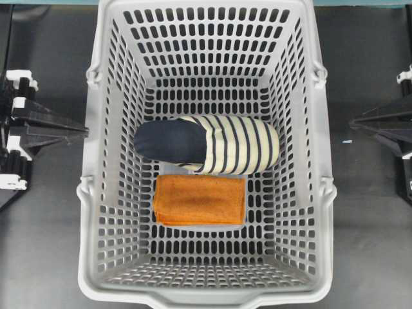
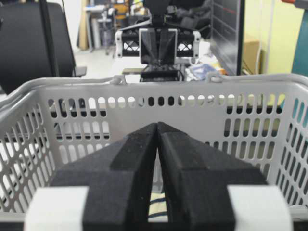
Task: Pick up the orange cloth from the shopping basket with the left arm.
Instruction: 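Move the left gripper over the basket toward the orange cloth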
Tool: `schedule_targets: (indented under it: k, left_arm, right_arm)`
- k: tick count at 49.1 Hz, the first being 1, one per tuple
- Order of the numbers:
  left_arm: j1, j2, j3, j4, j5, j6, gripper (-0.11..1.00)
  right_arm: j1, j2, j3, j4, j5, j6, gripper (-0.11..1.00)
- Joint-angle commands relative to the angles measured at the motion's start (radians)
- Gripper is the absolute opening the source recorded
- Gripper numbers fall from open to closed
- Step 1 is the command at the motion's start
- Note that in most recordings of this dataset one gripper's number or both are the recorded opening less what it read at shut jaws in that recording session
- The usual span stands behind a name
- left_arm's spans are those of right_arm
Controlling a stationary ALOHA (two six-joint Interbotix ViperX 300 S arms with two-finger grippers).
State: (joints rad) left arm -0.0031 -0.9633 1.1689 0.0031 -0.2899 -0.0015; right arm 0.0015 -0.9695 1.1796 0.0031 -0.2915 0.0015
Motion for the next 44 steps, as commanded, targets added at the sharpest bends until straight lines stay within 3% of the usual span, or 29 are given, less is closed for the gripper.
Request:
schedule_targets:
  k: [1,8,13,26,33,44]
  left_arm:
    - [0.002,-0.025,-0.077,0.038,0.046,-0.06,0.06]
    - [0.002,-0.028,-0.179,0.038,0.221,-0.186,0.0]
    - [-0.015,0.008,-0.249,0.04,0.365,-0.221,0.0]
    - [-0.077,0.235,-0.486,0.04,0.689,-0.215,0.0]
    - [-0.084,0.417,-0.669,0.041,0.907,-0.21,0.0]
    - [-0.115,0.699,-0.933,0.04,1.141,-0.201,0.0]
  right_arm:
    - [0.018,0.012,-0.018,0.003,-0.011,0.018,0.0]
    - [0.038,0.017,-0.014,0.031,-0.002,0.054,0.0]
    - [0.046,0.018,-0.014,0.032,0.0,0.094,0.0]
    - [0.046,0.023,-0.017,0.031,0.0,0.112,0.0]
    - [0.055,0.052,-0.028,0.031,0.041,0.126,0.0]
    - [0.055,0.081,-0.029,0.031,0.052,0.126,0.0]
